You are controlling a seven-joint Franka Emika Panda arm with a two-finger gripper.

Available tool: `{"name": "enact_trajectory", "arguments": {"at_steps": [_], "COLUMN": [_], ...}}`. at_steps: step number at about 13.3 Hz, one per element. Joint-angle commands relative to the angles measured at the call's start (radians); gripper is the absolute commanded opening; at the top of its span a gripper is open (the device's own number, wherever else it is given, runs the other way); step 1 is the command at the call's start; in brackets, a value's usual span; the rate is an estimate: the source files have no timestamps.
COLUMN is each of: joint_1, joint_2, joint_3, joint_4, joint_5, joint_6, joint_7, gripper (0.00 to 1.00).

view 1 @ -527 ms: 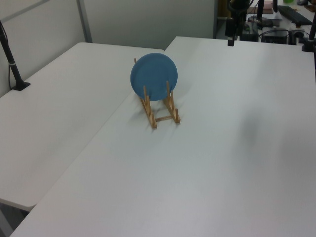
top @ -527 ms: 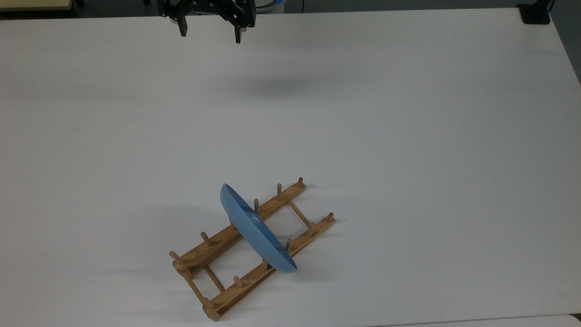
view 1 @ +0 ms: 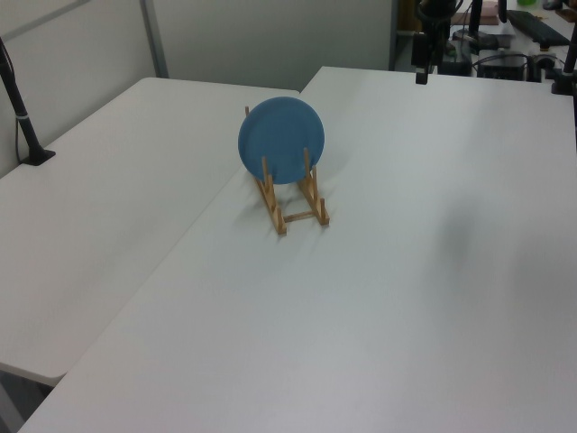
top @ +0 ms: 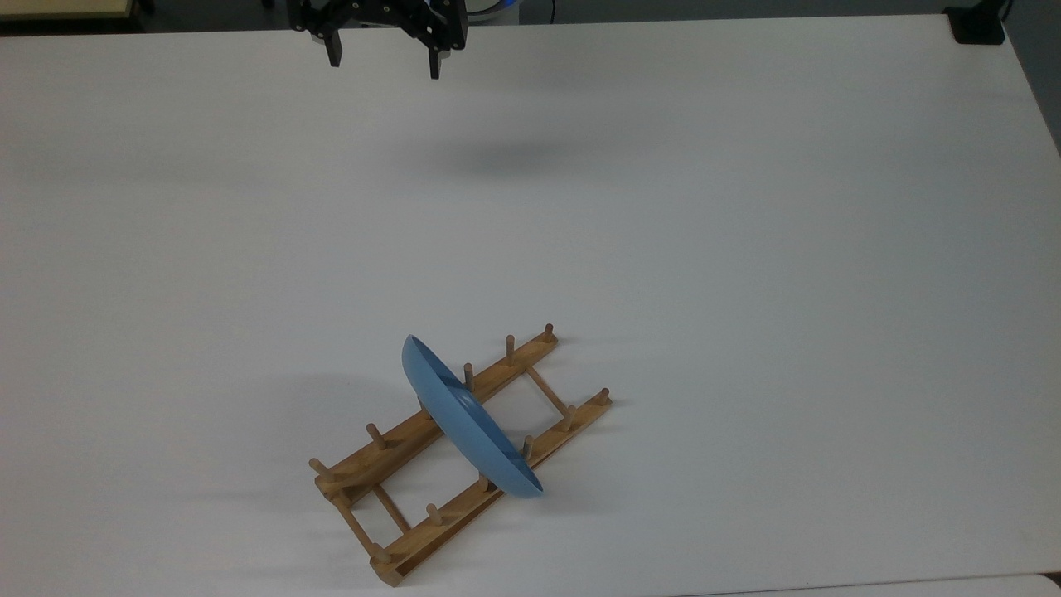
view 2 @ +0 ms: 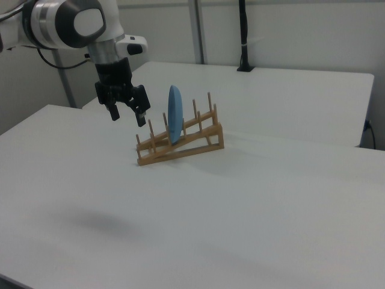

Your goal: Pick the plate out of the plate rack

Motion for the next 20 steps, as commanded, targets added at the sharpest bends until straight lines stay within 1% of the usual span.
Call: {"name": "enact_trajectory", "arguments": {"at_steps": [1,6,13,14,15,17,18,19,20], "joint_1": [-0.001,-0.013,-0.011,-0.007,-0.004,-0.002,-0.001,0.021,0.038], "joint_2": [-0.013,-0.012,-0.012,-0.009,0.017,0.072,0.091,0.111,0.12], "joint_3": [0.002,0.004,0.004,0.005,0.008,0.013,0.016,0.016,0.014], "joint_4": [-0.005,-0.005,-0.003,-0.003,0.003,0.068,0.087,0.107,0.105], "joint_5": [-0.015,-0.015,-0.001,-0.001,-0.004,-0.012,-0.015,-0.021,-0.036], "joint_6": [-0.003,0.003,0.017,0.038,0.067,0.11,0.129,0.194,0.257], "joint_7": [-0.018,-0.02,-0.036,-0.036,-0.035,-0.036,-0.036,-0.032,-0.026], "gripper": [1.0,1.0,1.0,1.0,1.0,1.0,1.0,1.0,1.0]}}
